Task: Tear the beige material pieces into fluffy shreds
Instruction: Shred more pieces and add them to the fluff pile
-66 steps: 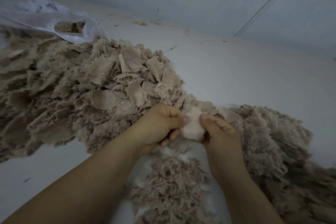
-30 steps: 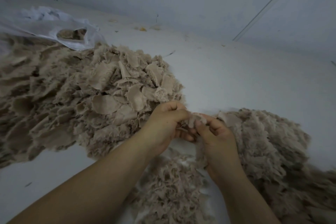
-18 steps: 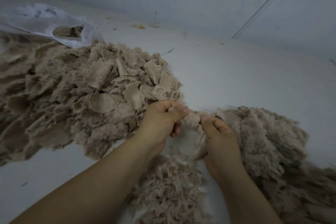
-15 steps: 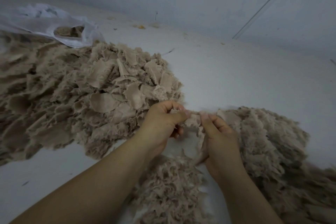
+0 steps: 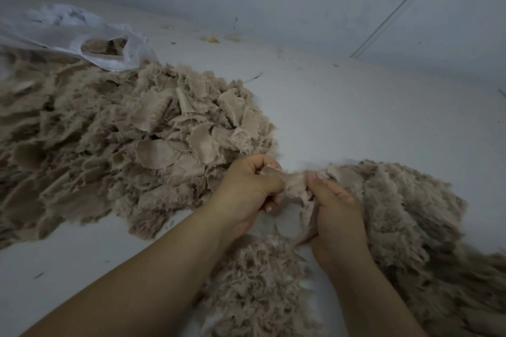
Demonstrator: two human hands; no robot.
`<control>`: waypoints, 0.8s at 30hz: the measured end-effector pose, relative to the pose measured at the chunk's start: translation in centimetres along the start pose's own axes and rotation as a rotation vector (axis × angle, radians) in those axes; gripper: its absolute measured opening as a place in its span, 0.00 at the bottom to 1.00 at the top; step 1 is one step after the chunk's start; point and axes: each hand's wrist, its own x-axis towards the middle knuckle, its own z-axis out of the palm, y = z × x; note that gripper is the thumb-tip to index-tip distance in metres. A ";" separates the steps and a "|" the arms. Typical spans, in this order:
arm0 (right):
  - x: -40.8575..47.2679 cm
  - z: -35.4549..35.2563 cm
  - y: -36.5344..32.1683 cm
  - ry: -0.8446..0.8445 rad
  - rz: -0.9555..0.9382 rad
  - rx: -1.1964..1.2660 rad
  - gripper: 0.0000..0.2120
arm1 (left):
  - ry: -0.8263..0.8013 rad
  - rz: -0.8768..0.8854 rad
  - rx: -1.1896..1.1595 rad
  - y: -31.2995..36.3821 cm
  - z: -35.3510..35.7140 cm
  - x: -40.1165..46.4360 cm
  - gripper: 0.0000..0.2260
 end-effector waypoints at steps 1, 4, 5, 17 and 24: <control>0.0 0.0 0.1 0.009 0.002 0.016 0.22 | 0.004 0.007 -0.005 0.0 -0.2 -0.1 0.11; 0.2 -0.1 0.1 0.039 -0.011 0.022 0.22 | 0.007 -0.009 0.033 0.0 -1.2 -0.2 0.15; 0.2 -0.1 0.0 0.043 -0.014 0.019 0.21 | -0.006 -0.026 0.043 0.1 -1.4 -0.2 0.15; -1.0 0.6 -0.8 -0.110 -0.069 -0.170 0.17 | -0.186 0.042 0.471 3.7 0.9 0.6 0.06; -0.6 0.5 -0.7 -0.099 -0.067 -0.136 0.16 | 0.114 0.159 0.359 3.7 0.2 1.4 0.10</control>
